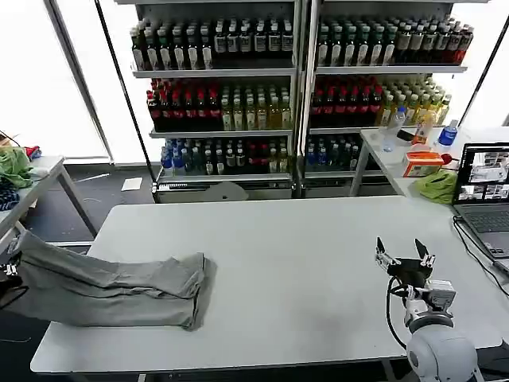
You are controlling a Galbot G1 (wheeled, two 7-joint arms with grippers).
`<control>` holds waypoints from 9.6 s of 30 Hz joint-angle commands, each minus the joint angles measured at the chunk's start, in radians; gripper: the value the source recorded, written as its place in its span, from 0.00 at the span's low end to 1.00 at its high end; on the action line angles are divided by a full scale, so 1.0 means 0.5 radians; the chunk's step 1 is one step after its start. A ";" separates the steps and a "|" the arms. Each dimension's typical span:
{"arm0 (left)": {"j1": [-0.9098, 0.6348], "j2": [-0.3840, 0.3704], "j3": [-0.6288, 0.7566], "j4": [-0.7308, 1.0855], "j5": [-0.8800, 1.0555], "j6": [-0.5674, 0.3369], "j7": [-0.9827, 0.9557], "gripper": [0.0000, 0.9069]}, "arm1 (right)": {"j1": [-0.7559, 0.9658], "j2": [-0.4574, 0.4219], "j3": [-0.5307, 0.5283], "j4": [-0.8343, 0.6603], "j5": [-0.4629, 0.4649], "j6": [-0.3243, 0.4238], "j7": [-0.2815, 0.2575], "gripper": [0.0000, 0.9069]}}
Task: Fold and organize the clothes.
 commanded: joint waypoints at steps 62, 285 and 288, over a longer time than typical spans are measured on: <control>-0.241 -0.728 1.504 -0.690 -0.021 0.230 -0.121 1.00 | -0.238 0.117 0.074 0.054 -0.083 0.048 -0.004 1.00; -0.556 -0.540 1.196 -0.630 0.084 0.369 -0.823 1.00 | 0.379 0.175 -0.877 -0.392 0.920 -0.327 0.457 0.00; -0.545 -0.535 1.185 -0.645 0.080 0.379 -0.823 1.00 | 0.385 0.083 -0.864 -0.344 0.919 -0.330 0.426 0.00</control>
